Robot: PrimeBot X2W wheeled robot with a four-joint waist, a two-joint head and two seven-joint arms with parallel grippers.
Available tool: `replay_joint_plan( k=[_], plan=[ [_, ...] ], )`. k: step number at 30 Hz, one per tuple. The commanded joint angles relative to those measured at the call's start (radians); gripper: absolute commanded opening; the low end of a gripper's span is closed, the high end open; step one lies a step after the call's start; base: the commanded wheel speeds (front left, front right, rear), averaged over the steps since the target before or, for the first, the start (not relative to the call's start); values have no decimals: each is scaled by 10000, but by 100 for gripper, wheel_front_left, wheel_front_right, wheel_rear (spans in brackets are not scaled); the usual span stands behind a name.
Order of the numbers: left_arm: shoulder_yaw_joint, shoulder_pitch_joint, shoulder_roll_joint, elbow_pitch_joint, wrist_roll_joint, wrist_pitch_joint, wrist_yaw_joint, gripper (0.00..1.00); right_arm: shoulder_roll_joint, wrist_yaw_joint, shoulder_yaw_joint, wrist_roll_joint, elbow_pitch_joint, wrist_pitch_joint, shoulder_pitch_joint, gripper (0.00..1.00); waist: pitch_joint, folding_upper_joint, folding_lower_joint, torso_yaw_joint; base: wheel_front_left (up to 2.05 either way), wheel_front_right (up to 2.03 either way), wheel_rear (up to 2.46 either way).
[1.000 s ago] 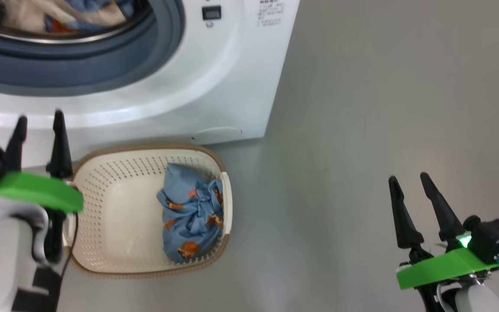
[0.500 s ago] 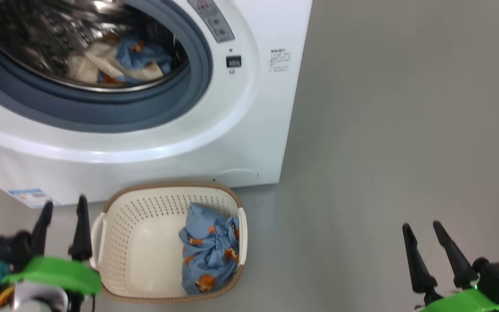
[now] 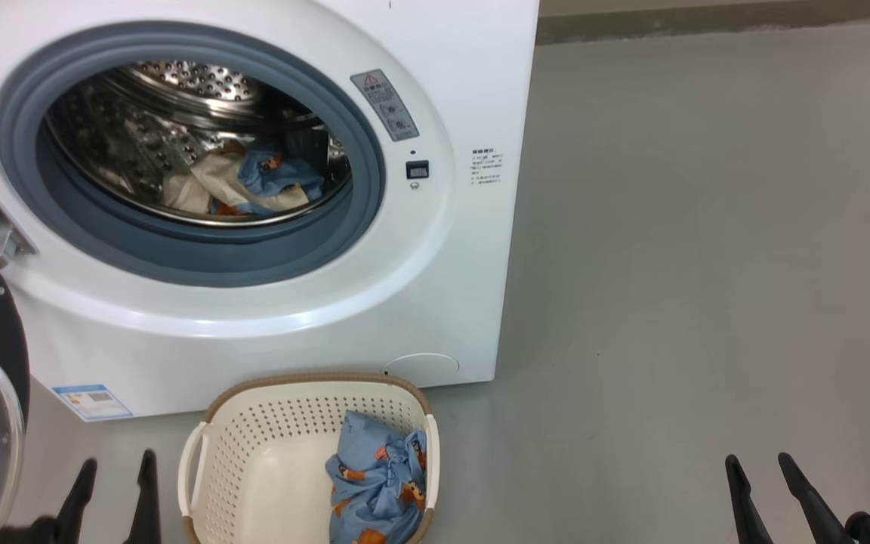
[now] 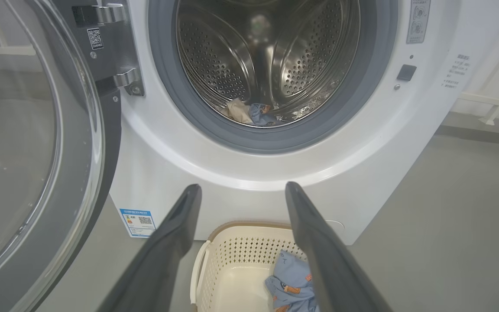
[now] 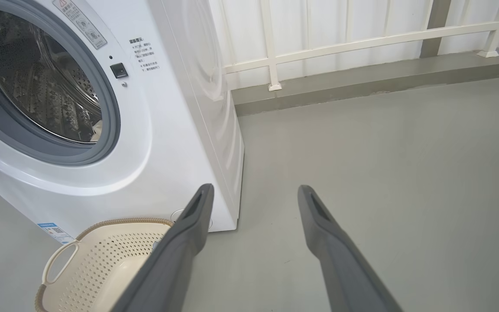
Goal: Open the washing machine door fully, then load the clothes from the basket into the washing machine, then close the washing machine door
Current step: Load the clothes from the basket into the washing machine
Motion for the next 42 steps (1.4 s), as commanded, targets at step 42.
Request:
replay_joint_plan(
  k=[42],
  plan=[
    [-975, -483, -219, 897, -258, -63, -15, 100, 198, 62, 377, 26, -489, -49, -1064, 100, 1234, 0, 0, -365, 0, 0, 0]
  ],
)
